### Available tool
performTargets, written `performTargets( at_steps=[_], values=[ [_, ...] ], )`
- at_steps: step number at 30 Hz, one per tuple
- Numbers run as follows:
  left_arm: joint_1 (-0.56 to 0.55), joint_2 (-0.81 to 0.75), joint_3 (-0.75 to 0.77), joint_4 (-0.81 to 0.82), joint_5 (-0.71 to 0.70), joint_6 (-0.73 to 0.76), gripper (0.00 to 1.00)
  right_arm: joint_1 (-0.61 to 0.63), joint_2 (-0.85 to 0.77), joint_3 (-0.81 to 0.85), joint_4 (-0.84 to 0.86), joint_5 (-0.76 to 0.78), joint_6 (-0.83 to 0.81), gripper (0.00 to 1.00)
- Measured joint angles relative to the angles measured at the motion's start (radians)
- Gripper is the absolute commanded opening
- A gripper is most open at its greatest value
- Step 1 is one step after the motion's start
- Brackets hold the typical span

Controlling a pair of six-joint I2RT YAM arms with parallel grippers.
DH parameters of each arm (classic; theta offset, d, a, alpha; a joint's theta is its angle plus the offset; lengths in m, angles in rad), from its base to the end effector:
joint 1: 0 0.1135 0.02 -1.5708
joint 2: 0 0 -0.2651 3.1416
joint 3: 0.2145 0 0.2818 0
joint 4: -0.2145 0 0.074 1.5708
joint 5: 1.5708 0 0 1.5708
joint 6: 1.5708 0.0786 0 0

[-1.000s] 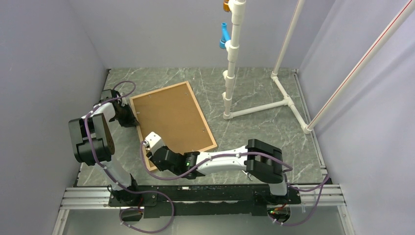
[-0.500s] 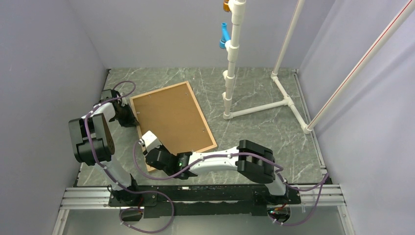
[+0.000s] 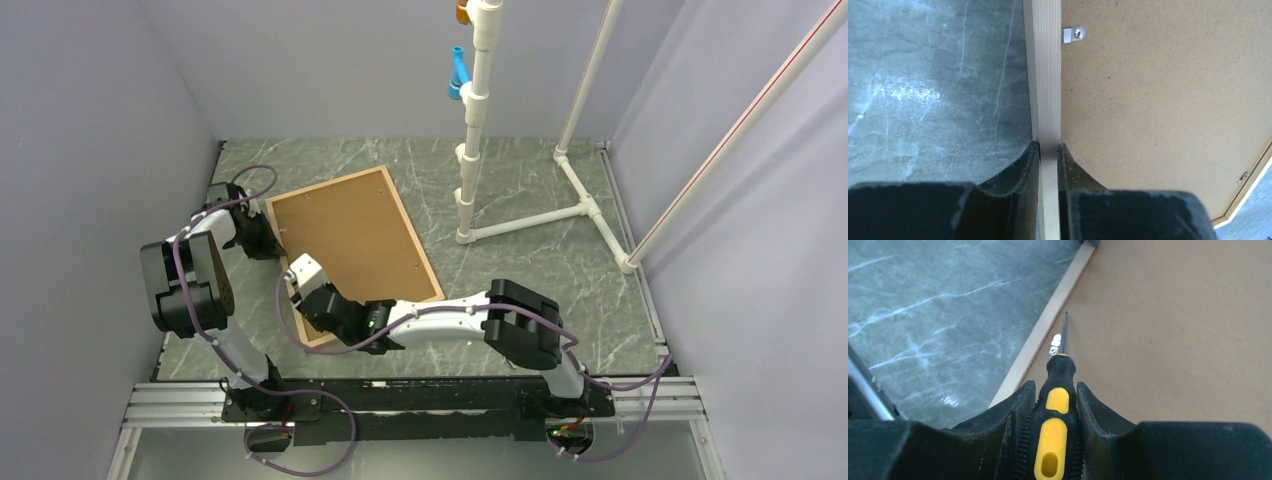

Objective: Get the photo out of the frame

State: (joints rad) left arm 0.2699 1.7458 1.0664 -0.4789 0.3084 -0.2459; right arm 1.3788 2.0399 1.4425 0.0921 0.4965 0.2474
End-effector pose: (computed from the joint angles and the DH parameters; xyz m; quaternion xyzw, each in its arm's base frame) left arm 0.3704 0.0777 0.1118 -0.2163 0.9432 -0.1479 0.2041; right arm 0.1372 0.5096 0.1754 -0.3422 0.7718 0.2122 0.4921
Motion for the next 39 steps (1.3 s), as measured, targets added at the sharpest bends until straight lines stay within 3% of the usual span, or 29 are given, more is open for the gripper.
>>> performTargets(
  at_steps=[2,8,19,33,39],
  values=[
    [0.003,0.000,0.000,0.000,0.007,-0.002,0.24,-0.025,0.000,0.000,0.013,-0.011,-0.001,0.00],
    [0.048,-0.004,-0.001,0.016,0.084,-0.013,0.42,-0.121,0.000,0.029,0.033,-0.045,0.006,0.00],
    [0.094,-0.019,-0.019,0.076,0.185,-0.041,0.50,-0.247,0.130,0.241,0.067,-0.114,0.042,0.00],
    [0.083,0.043,-0.011,0.030,0.138,-0.029,0.42,-0.251,0.325,0.428,0.046,-0.181,0.029,0.00],
    [0.075,0.053,0.009,0.016,0.127,-0.023,0.21,-0.252,0.348,0.444,0.042,-0.183,0.023,0.00]
  ],
)
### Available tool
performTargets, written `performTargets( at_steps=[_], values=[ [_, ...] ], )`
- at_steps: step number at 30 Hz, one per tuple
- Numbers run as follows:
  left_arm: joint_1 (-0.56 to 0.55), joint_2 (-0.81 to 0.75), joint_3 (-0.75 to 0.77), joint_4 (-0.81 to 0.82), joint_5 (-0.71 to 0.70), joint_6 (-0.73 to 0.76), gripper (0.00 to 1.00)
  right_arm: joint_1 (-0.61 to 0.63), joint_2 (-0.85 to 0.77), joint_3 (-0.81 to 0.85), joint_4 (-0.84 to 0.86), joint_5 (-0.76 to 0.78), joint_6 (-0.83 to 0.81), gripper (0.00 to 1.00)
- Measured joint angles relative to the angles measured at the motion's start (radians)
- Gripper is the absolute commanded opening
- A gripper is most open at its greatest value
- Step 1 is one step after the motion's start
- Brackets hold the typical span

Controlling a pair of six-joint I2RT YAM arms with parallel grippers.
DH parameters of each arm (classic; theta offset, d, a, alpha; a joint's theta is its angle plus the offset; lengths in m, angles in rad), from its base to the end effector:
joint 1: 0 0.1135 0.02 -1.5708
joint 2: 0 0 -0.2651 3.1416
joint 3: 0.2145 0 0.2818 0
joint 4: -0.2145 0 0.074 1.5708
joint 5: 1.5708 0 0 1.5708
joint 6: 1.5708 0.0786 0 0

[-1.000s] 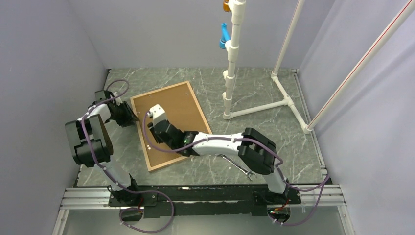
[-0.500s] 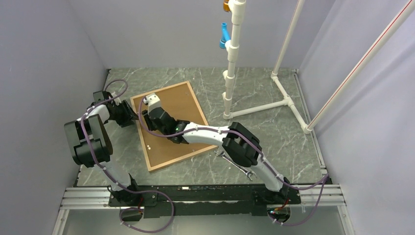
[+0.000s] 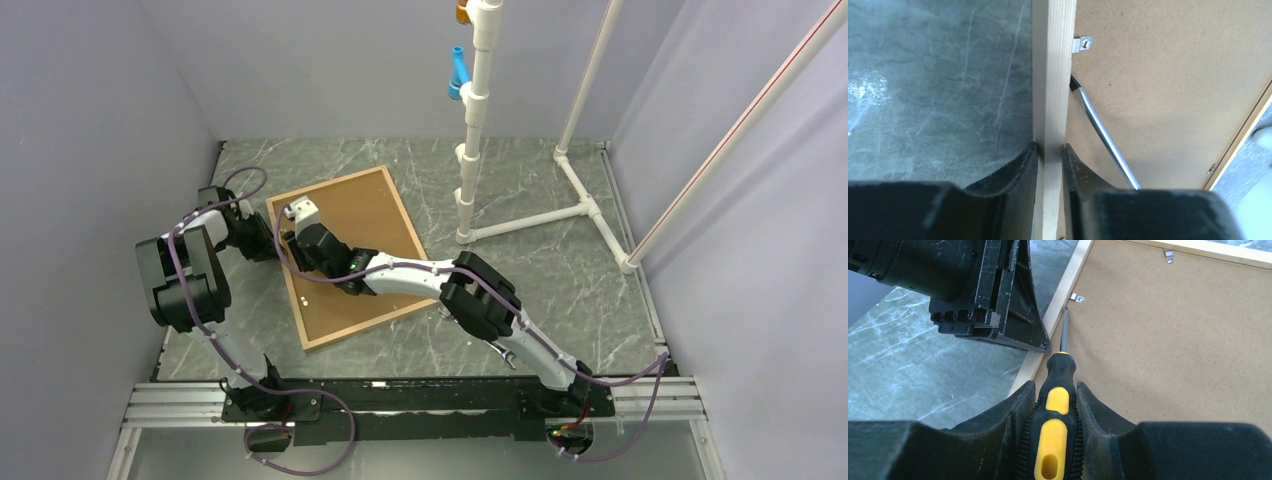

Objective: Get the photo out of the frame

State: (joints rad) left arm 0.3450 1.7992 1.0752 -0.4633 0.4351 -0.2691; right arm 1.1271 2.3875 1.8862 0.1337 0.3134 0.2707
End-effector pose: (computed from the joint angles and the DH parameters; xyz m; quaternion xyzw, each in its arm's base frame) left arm 0.3692 0.0975 0.0995 -0.2505 0.9261 -0.2047 0.1940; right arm 0.2891 0.5517 0.1618 -0.2578 0.7775 0.2612 0.5107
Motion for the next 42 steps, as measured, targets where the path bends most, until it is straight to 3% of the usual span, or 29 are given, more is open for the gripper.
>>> performTargets(
  at_steps=[6,11,26,34,42],
  values=[
    [-0.009,0.000,0.014,-0.016,-0.006,0.013,0.08,0.000,0.034,0.039,-0.002,0.003,-0.002,0.00],
    [-0.009,0.005,0.021,-0.024,-0.006,0.017,0.04,-0.001,0.080,0.108,-0.014,0.032,-0.006,0.00],
    [-0.009,0.010,0.027,-0.032,-0.006,0.017,0.01,-0.023,0.192,0.281,-0.081,0.117,-0.029,0.00],
    [-0.009,0.012,0.031,-0.036,-0.006,0.017,0.01,-0.070,0.193,0.296,-0.079,0.077,-0.055,0.00],
    [-0.009,0.012,0.031,-0.036,-0.006,0.016,0.01,-0.111,0.249,0.444,-0.081,0.044,-0.053,0.00]
  ],
)
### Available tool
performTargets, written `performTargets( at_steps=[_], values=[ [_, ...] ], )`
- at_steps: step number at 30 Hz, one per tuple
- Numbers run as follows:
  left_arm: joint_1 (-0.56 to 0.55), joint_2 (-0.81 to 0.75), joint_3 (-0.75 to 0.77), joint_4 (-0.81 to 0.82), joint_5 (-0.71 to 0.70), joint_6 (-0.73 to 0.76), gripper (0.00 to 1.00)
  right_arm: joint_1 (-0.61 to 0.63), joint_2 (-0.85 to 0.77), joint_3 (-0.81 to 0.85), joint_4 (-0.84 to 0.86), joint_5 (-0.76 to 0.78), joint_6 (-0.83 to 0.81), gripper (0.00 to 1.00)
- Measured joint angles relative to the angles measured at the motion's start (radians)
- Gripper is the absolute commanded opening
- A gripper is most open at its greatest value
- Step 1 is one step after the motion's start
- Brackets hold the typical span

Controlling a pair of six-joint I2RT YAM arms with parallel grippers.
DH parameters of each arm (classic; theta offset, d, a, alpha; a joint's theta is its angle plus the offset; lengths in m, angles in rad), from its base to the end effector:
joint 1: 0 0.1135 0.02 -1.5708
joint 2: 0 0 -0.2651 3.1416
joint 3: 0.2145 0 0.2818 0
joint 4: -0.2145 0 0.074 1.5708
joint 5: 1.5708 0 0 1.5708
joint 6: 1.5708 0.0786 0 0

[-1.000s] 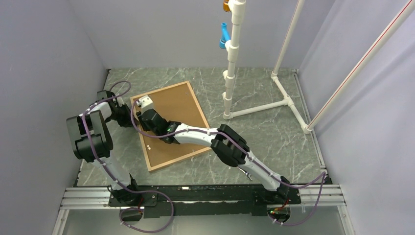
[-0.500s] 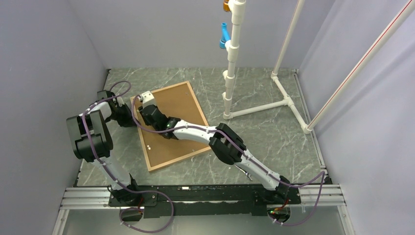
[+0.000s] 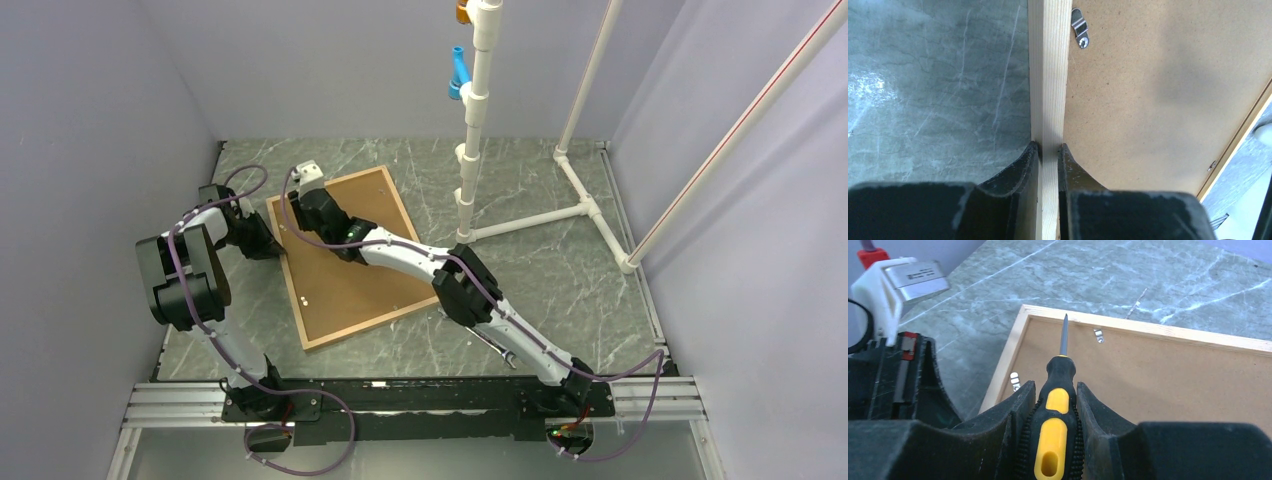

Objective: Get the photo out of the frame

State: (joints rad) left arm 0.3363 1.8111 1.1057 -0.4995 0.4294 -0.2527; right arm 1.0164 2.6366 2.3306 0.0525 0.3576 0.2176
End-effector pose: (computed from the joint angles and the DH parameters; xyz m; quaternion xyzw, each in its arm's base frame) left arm 0.3730 0.0957 0.1023 -0.2418 0.9306 -0.2019 0.1864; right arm 0.3790 0.5599 0.1790 -0.2023 0.7593 0.2338 0.5726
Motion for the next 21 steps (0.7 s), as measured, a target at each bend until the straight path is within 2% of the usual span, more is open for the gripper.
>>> performTargets(
  at_steps=[21],
  values=[
    [0.000,0.000,0.000,0.000,0.002,0.000,0.00,-0.013,0.024,0.006,-0.053,0.062,-0.016,0.00]
  ],
)
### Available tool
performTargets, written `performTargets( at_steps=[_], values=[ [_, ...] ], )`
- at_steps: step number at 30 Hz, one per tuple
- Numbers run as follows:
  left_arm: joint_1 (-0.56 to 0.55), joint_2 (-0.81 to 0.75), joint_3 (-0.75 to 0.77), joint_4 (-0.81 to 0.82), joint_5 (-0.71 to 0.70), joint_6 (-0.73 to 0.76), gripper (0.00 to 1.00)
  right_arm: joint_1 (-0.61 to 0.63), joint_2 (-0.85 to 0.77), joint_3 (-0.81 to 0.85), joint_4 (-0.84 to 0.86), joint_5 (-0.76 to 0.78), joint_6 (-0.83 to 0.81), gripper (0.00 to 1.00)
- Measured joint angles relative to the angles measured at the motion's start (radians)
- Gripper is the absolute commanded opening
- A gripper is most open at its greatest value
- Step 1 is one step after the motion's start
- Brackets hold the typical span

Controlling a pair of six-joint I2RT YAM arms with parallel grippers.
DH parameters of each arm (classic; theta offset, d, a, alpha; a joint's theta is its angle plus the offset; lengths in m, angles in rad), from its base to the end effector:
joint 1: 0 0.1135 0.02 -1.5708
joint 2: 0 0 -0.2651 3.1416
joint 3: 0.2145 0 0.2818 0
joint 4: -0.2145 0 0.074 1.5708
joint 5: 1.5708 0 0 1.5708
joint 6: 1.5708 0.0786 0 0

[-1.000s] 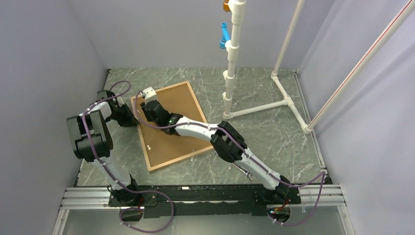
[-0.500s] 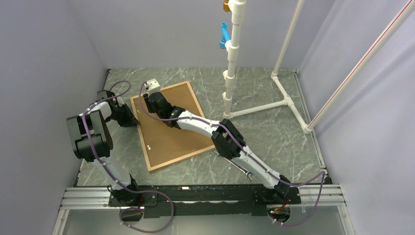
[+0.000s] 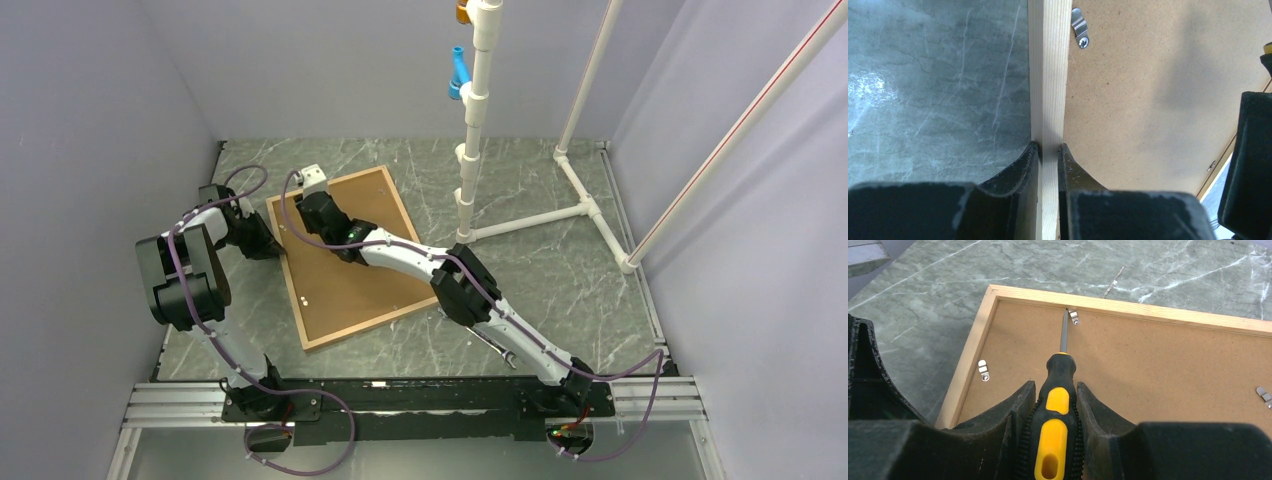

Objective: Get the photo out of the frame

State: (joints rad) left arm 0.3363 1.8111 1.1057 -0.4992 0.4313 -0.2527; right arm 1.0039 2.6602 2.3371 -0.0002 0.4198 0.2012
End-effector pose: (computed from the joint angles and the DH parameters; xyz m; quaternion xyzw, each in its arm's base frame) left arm 0.3730 0.0956 0.1024 -0.2415 0.9305 -0.2028 0.1865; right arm 0.3886 0.5508 0.1594 -0.1981 0.7783 0.1844 0.5665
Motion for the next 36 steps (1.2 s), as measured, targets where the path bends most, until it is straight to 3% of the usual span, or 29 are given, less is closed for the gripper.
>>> performTargets(
  at_steps=[14,31,36],
  values=[
    [0.000,0.000,0.000,0.000,0.000,0.000,0.00,0.010,0.027,0.053,-0.034,0.076,-0.027,0.00],
    [0.000,0.000,0.000,0.002,-0.002,-0.003,0.00,0.002,0.039,0.114,-0.196,0.220,-0.014,0.00],
    [0.000,0.001,0.001,0.006,-0.002,-0.004,0.00,-0.010,0.021,0.084,-0.200,0.175,0.014,0.00]
  ],
)
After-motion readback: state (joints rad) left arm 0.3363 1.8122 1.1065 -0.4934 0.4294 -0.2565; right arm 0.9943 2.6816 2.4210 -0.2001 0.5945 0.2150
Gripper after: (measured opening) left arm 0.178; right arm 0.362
